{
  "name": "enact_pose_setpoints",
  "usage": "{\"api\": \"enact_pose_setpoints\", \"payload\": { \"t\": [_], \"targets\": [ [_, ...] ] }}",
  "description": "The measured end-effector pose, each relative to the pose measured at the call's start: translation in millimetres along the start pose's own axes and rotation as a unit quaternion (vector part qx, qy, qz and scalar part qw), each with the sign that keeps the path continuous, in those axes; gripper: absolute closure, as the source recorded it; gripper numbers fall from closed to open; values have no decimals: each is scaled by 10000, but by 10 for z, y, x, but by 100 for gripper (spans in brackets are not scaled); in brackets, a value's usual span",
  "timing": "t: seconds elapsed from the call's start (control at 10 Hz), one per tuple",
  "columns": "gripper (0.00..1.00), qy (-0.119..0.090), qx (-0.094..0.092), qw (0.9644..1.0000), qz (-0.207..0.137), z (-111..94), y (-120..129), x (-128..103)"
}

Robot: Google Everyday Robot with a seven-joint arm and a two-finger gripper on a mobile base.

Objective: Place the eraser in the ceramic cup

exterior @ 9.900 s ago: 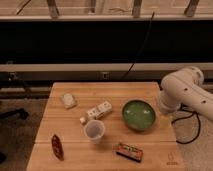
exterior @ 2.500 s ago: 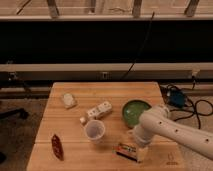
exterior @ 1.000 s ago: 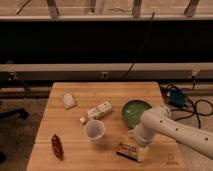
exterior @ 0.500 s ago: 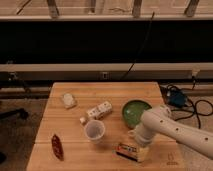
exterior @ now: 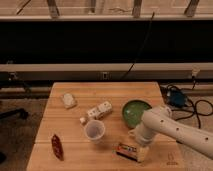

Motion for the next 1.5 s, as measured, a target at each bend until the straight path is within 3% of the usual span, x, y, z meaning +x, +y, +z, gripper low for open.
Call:
{"api": "enact_pose_setpoints", "payload": {
  "t": [0.9, 1.5],
  "targets": [
    [23, 257, 345, 9989, -193, 145, 172, -97],
    [82, 264, 310, 9991, -148, 196, 198, -63]
  ]
}}
